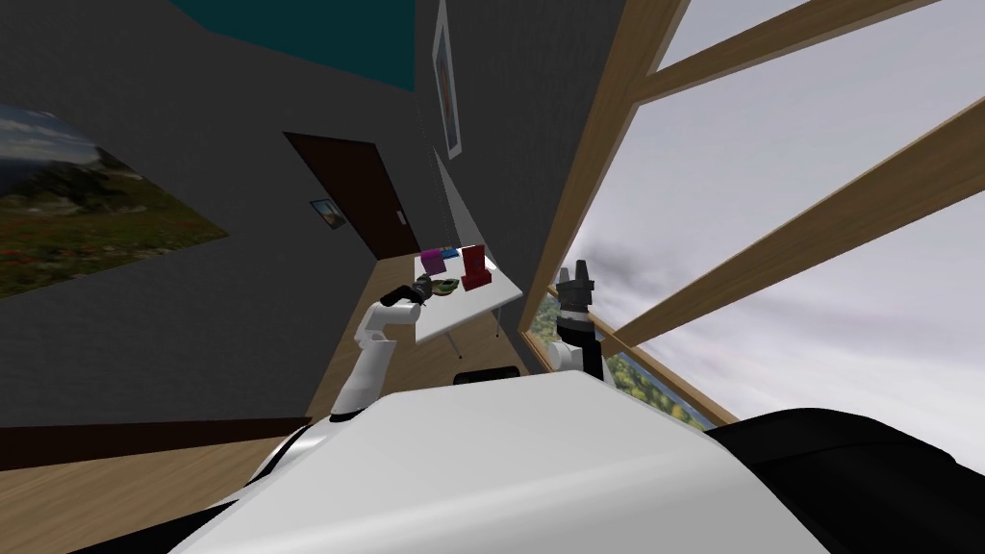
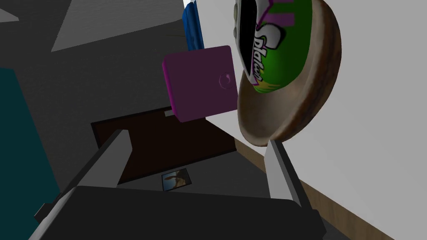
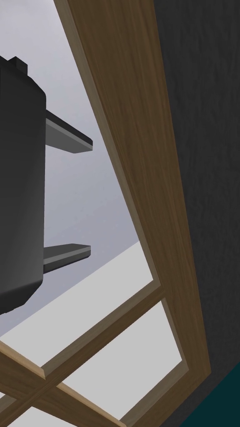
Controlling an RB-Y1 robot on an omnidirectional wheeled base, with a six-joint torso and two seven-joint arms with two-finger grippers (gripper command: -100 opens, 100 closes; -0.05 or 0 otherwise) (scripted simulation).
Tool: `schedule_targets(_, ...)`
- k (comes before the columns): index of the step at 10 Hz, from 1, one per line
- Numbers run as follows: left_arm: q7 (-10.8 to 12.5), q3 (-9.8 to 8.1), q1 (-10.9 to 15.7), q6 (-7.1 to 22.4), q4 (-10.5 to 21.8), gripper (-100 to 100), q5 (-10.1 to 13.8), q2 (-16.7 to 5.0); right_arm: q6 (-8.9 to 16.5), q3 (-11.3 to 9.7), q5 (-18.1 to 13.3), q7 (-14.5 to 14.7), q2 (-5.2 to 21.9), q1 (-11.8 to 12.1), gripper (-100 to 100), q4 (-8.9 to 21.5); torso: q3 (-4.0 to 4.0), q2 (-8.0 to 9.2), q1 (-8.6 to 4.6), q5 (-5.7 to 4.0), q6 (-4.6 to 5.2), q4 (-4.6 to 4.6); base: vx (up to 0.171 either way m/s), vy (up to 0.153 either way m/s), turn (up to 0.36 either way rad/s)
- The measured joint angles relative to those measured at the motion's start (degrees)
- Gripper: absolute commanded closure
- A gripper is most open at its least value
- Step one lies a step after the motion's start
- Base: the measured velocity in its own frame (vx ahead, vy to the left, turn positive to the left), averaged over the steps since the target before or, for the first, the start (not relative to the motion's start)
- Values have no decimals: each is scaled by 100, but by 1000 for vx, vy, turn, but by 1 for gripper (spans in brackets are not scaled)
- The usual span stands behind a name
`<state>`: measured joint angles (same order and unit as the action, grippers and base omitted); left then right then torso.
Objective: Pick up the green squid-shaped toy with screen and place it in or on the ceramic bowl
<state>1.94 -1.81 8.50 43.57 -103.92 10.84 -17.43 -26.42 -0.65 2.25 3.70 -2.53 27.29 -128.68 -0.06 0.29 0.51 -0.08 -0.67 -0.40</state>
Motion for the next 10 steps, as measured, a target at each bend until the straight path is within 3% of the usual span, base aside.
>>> schedule_targets(4, 45, -42, 46, 490, -447, -100, 80, -109, 0, 0, 0, 0, 0, 0, 0, 0, -1, -1, 1, 0, 0, -1, 21, -14, 6)
schedule_targets(5, 48, -43, 47, 518, -462, 0, 80, -111, 0, 0, 0, 0, 0, 0, 0, 0, 1, 2, 4, 1, 0, 0, 0, 0, 0)
schedule_targets(10, 48, -43, 47, 516, -461, 0, 80, -110, 0, 0, 0, 0, 0, 0, 0, 0, 4, 7, 8, 2, 0, 1, 0, 0, 0)
